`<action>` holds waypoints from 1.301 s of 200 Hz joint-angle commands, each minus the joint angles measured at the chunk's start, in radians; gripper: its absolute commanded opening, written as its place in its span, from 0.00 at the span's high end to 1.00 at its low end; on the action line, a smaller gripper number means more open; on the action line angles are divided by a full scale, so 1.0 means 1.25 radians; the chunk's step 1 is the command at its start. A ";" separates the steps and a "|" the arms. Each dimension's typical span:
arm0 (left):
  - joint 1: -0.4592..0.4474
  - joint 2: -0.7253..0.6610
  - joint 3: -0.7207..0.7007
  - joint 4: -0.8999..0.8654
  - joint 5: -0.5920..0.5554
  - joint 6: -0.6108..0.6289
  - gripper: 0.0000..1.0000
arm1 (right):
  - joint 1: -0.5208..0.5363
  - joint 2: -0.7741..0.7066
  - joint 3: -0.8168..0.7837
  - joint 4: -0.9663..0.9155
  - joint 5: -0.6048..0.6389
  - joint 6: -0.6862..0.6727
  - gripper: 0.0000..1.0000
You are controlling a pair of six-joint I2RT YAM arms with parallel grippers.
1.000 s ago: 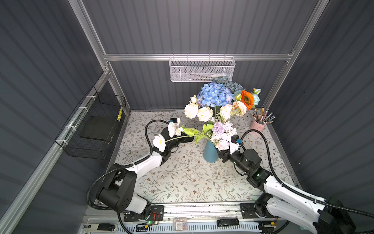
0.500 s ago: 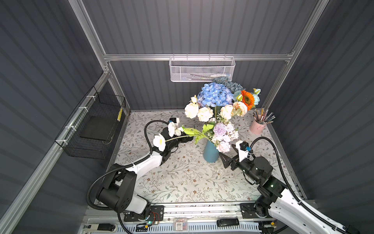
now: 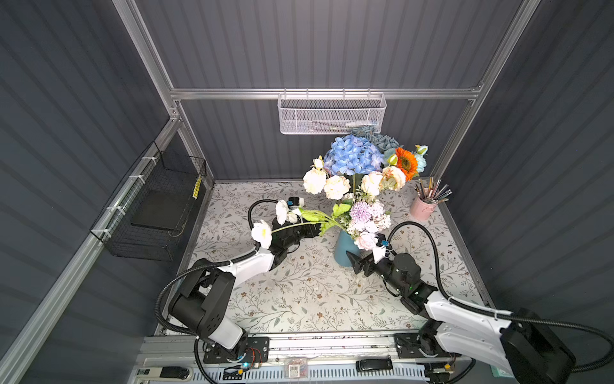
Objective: Arrange flowers in a vase
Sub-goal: Pick up the vase from the center of the table.
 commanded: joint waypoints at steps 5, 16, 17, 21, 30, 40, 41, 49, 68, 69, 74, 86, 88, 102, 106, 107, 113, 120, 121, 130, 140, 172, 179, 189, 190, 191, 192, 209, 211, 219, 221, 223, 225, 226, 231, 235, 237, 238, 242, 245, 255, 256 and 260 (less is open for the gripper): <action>-0.010 0.022 0.022 0.035 0.022 -0.019 0.00 | -0.001 0.101 0.012 0.248 0.004 -0.029 0.01; -0.012 0.029 0.022 0.043 0.026 -0.023 0.00 | -0.002 0.132 0.012 0.291 0.018 -0.035 0.01; -0.013 0.029 0.022 0.044 0.026 -0.023 0.00 | -0.002 0.134 0.012 0.295 0.018 -0.035 0.01; -0.014 0.031 0.021 0.044 0.026 -0.024 0.00 | -0.003 0.143 0.013 0.307 0.021 -0.037 0.01; -0.017 0.034 0.022 0.047 0.028 -0.025 0.00 | -0.007 0.159 0.017 0.323 0.027 -0.038 0.01; -0.019 0.038 0.022 0.050 0.030 -0.026 0.00 | -0.009 0.179 0.027 0.335 0.027 -0.039 0.01; -0.019 0.038 0.022 0.050 0.031 -0.026 0.00 | -0.009 0.180 0.027 0.335 0.027 -0.039 0.01; -0.020 0.042 0.023 0.053 0.032 -0.027 0.00 | -0.010 0.197 0.035 0.346 0.027 -0.042 0.01; -0.020 0.049 0.024 0.058 0.035 -0.031 0.00 | -0.014 0.247 0.046 0.399 0.034 -0.049 0.01; -0.020 0.050 0.024 0.058 0.035 -0.031 0.00 | -0.014 0.250 0.046 0.402 0.034 -0.050 0.01; -0.020 0.050 0.024 0.058 0.035 -0.032 0.00 | -0.016 0.264 0.048 0.419 0.036 -0.051 0.01; -0.021 0.049 0.023 0.058 0.034 -0.030 0.00 | -0.018 0.297 0.052 0.458 0.039 -0.052 0.01; -0.021 0.048 0.023 0.057 0.033 -0.030 0.00 | -0.019 0.301 0.052 0.463 0.039 -0.052 0.01; -0.021 0.045 0.024 0.052 0.028 -0.025 0.00 | -0.021 0.334 0.061 0.498 0.035 -0.051 0.01; -0.021 0.044 0.023 0.052 0.028 -0.025 0.00 | -0.020 0.341 0.064 0.507 0.033 -0.049 0.01; -0.021 0.044 0.022 0.052 0.027 -0.025 0.00 | -0.021 0.343 0.064 0.509 0.032 -0.049 0.01; -0.020 0.044 0.022 0.052 0.027 -0.025 0.00 | -0.021 0.353 0.069 0.519 0.027 -0.047 0.01; -0.021 0.044 0.023 0.052 0.029 -0.026 0.00 | -0.021 0.365 0.073 0.530 0.022 -0.045 0.02; -0.021 0.044 0.023 0.052 0.030 -0.026 0.00 | -0.020 0.366 0.074 0.531 0.021 -0.045 0.02; -0.020 0.047 0.026 0.053 0.032 -0.028 0.00 | -0.020 0.377 0.080 0.536 0.017 -0.042 0.03; -0.021 0.049 0.027 0.056 0.034 -0.031 0.00 | -0.020 0.386 0.087 0.536 0.010 -0.042 0.05; -0.021 0.048 0.024 0.057 0.032 -0.031 0.00 | -0.020 0.397 0.092 0.537 0.006 -0.044 0.29; -0.021 0.046 0.022 0.057 0.028 -0.029 0.00 | -0.020 0.396 0.089 0.536 0.008 -0.045 0.30; -0.021 0.044 0.023 0.053 0.027 -0.025 0.00 | -0.019 0.395 0.087 0.537 0.007 -0.047 0.33; -0.020 0.043 0.023 0.053 0.026 -0.024 0.00 | -0.019 0.394 0.086 0.537 0.007 -0.048 0.34; -0.020 0.043 0.023 0.052 0.026 -0.023 0.00 | -0.019 0.394 0.086 0.537 0.007 -0.048 0.34; -0.020 0.043 0.023 0.052 0.025 -0.024 0.00 | -0.020 0.394 0.086 0.537 0.007 -0.048 0.34; -0.020 0.038 0.022 0.047 0.018 -0.022 0.00 | -0.019 0.388 0.081 0.537 0.005 -0.047 0.40; -0.020 0.037 0.020 0.047 0.016 -0.021 0.00 | -0.019 0.388 0.080 0.537 0.005 -0.047 0.41; -0.019 0.033 0.017 0.045 0.004 -0.022 0.00 | -0.014 0.384 0.078 0.537 0.007 -0.049 0.44; -0.018 0.031 0.017 0.045 0.000 -0.022 0.00 | -0.013 0.382 0.077 0.537 0.008 -0.050 0.44; -0.018 0.029 0.016 0.044 -0.003 -0.022 0.00 | -0.011 0.381 0.076 0.537 0.009 -0.051 0.45; -0.017 0.028 0.014 0.043 -0.008 -0.021 0.00 | -0.010 0.380 0.076 0.537 0.010 -0.053 0.45; -0.017 0.027 0.014 0.042 -0.009 -0.021 0.00 | -0.009 0.380 0.076 0.537 0.011 -0.053 0.46; -0.013 0.023 0.010 0.038 -0.016 -0.021 0.00 | -0.003 0.376 0.076 0.537 0.015 -0.057 0.47; -0.009 0.018 0.008 0.035 -0.022 -0.020 0.00 | 0.002 0.372 0.076 0.537 0.019 -0.061 0.48; -0.008 0.016 0.007 0.034 -0.025 -0.020 0.00 | 0.005 0.371 0.076 0.537 0.021 -0.064 0.48; -0.006 0.015 0.006 0.034 -0.027 -0.019 0.00 | 0.006 0.370 0.076 0.537 0.022 -0.065 0.48; 0.000 0.010 0.002 0.031 -0.032 -0.020 0.00 | 0.012 0.367 0.077 0.537 0.025 -0.070 0.48; 0.005 0.007 0.000 0.028 -0.036 -0.020 0.00 | 0.019 0.365 0.077 0.537 0.028 -0.073 0.48; 0.027 -0.007 -0.007 0.016 -0.045 -0.021 0.00 | 0.034 0.357 0.079 0.537 0.033 -0.077 0.48; 0.030 -0.009 -0.007 0.015 -0.046 -0.021 0.00 | 0.035 0.357 0.079 0.537 0.033 -0.077 0.48; 0.039 -0.015 -0.012 0.010 -0.048 -0.021 0.00 | 0.041 0.355 0.081 0.537 0.034 -0.075 0.48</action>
